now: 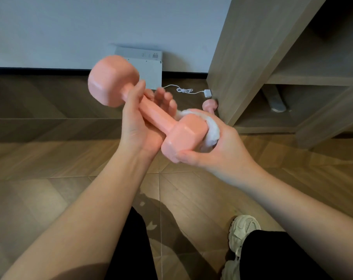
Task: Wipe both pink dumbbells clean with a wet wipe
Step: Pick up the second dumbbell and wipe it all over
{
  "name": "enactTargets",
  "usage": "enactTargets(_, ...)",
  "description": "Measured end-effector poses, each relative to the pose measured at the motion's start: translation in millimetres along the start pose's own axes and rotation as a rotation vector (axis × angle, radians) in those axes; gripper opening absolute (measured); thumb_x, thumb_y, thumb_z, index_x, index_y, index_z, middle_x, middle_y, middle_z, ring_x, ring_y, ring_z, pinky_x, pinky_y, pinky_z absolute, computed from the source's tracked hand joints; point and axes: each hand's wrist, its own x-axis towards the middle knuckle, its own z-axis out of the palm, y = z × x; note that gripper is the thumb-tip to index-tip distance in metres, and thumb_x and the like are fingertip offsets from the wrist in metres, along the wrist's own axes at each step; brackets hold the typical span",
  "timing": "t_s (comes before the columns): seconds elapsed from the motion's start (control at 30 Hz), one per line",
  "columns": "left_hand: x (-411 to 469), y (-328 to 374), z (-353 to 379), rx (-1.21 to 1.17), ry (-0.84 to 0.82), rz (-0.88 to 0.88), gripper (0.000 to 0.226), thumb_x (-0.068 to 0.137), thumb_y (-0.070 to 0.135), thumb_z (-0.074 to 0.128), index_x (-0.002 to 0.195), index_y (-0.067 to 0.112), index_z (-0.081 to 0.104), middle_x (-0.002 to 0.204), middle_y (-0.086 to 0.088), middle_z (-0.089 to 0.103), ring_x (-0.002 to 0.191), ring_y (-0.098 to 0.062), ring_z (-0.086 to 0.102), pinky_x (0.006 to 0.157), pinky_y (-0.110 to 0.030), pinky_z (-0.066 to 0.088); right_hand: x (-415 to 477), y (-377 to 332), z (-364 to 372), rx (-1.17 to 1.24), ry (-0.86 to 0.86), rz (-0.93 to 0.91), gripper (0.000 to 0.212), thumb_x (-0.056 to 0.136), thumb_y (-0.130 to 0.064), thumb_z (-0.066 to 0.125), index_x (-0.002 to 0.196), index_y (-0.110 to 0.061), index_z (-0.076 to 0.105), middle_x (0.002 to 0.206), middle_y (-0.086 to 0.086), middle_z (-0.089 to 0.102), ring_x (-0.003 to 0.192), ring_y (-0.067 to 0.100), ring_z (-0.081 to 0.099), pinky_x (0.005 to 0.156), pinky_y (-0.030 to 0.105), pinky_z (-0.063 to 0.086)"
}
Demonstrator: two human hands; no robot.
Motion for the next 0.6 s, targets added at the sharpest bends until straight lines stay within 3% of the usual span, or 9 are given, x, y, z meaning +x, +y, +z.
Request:
enactTargets(0.1,0.5,2.1,3.4,0.028,-0.028,0.027,0.033,0.092,0.025,0.055,0.062,0.018,0.044,0.05,0.006,0.04,0.044,-0.009,0.041,0.045,-0.021,0.039,-1.4,-3.8,-0.2,0.067,-0.055,0.035,0.072,0.065,-0.019,0.09,0.13,-0.014,0.059,0.127,-0.012,0.063,0.121,0.001,0.054,0.093,0.014,0.043)
enactTargets(0.2,0.5,2.3,2.6,0.001,0.005,0.018,0.037,0.093,0.021,0.051,0.057,0.02,0.04,0.044,0.008,0.028,0.038,-0.008,0.026,0.04,-0.02,0.027,-5.6,-4.2,1.1,0.028,-0.001,-0.002,0.076,0.065,-0.024,0.088,0.134,-0.014,0.058,0.132,-0.01,0.062,0.127,0.004,0.051,0.099,0.015,0.042)
enactTargets(0.33,0.9,3.2,-0.2,0.016,0.099,0.057,0.037,0.092,0.018,0.052,0.057,0.02,0.039,0.045,0.007,0.028,0.038,-0.009,0.026,0.039,-0.022,0.028,-6.0,-3.6,-1.0,-0.11,0.081,-0.116,0.072,0.069,-0.035,0.082,0.133,-0.011,0.059,0.135,-0.004,0.061,0.128,0.005,0.052,0.101,0.02,0.045)
enactTargets(0.43,1.6,3.3,-3.8,0.043,0.169,0.048,0.035,0.09,0.018,0.055,0.058,0.019,0.04,0.047,0.007,0.029,0.04,-0.009,0.027,0.041,-0.022,0.03,-3.4,-3.7,-2.1,-0.107,0.037,-0.066,0.071,0.069,-0.035,0.085,0.13,-0.019,0.054,0.125,-0.017,0.06,0.12,0.005,0.055,0.088,0.018,0.05)
enactTargets(0.5,2.4,3.5,-6.1,0.035,0.195,0.029,0.033,0.09,0.018,0.056,0.06,0.018,0.04,0.048,0.007,0.029,0.04,-0.009,0.027,0.041,-0.022,0.031,-2.7,-3.0,-3.1,-0.106,0.037,-0.044,0.065,0.067,-0.036,0.088,0.118,-0.022,0.05,0.116,-0.017,0.061,0.112,0.005,0.058,0.08,0.017,0.051)
enactTargets(0.6,3.2,4.0,-8.0,0.02,0.198,0.018,0.032,0.09,0.017,0.055,0.063,0.018,0.04,0.048,0.007,0.028,0.039,-0.009,0.026,0.041,-0.021,0.03,-5.5,-5.6,-3.7,-0.184,0.007,-0.105,0.057,0.069,-0.039,0.085,0.115,-0.023,0.054,0.128,-0.017,0.057,0.12,-0.001,0.053,0.091,0.012,0.043)
